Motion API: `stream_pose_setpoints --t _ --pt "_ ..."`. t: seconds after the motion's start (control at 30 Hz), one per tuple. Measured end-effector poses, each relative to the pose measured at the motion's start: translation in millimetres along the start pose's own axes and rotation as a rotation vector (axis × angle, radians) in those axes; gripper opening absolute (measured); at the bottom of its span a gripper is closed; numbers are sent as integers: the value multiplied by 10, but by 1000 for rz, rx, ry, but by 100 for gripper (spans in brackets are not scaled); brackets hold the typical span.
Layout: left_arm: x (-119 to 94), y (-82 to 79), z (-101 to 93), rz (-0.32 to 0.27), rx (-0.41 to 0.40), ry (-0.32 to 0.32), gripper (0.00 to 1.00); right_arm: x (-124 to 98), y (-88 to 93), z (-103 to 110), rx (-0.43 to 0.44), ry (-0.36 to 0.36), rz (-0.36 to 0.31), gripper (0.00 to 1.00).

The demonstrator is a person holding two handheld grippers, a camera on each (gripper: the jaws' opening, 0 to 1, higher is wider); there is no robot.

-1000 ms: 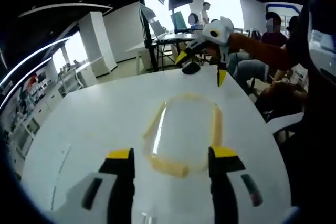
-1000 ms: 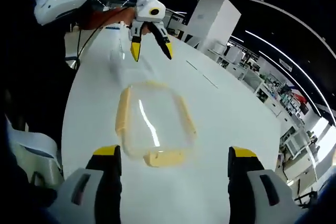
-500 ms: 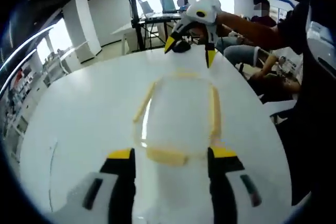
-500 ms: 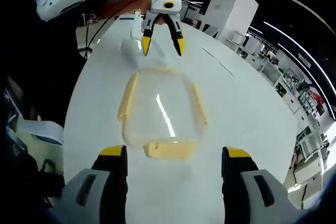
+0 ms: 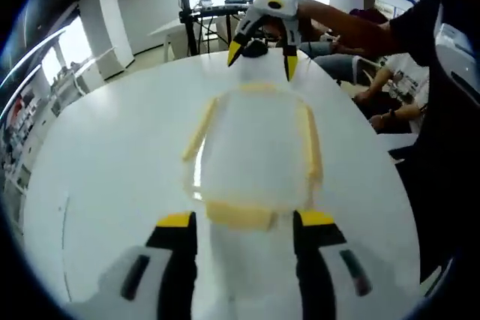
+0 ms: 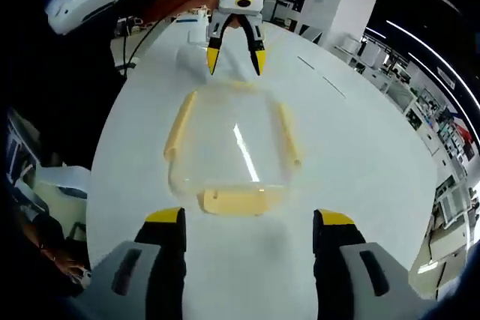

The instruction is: Snap each plastic latch of the storage box into its locked position after aligning the lid with the box until every specified latch is closed and the lid sits flush.

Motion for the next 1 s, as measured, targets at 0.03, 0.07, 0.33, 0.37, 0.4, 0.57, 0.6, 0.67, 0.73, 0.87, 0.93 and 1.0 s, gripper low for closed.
stream_pose_setpoints --t 0.03,0.07,0.33,0.37,0.4,0.57,0.6,0.67,0.73,0.87,0.93,1.0 --pt "18 6 4 6 1 6 51 8 17 -3 3 -8 5 68" --pt "39 16 7 12 2 13 51 20 31 -15 11 -15 7 66" --pt "91 53 26 38 13 34 50 79 38 -27 39 -50 6 63" --pt "98 70 13 46 18 51 50 88 19 -15 41 -64 -1 62" --pt "106 87 0 54 24 69 50 96 1 -4 44 -77 -8 62" --pt "121 121 -5 57 23 94 49 133 -47 22 51 -106 -11 61" --pt "128 118 -9 54 17 98 49 148 -42 28 51 -110 -6 61" --pt "135 120 -12 55 20 103 49 170 -27 44 57 -122 5 60" --pt "148 124 0 58 21 103 49 196 -17 74 60 -139 13 57" --pt "152 141 13 67 37 101 48 226 -33 107 69 -156 13 55" --pt "164 150 18 74 52 99 48 241 -42 117 65 -161 14 53" --pt "165 148 25 74 66 102 48 253 -50 107 75 -159 15 51"
Point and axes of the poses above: the point that each gripper's makers call its tool centre point, and the gripper's own axes: x roughly forward along the fingers, z roughly to its left, y roughly out of its underside, the point moved 1 cm from there along -x, roughly backward along the fingers, and after that the axes turned 3 degrees about -z, right-handed, at the moved point
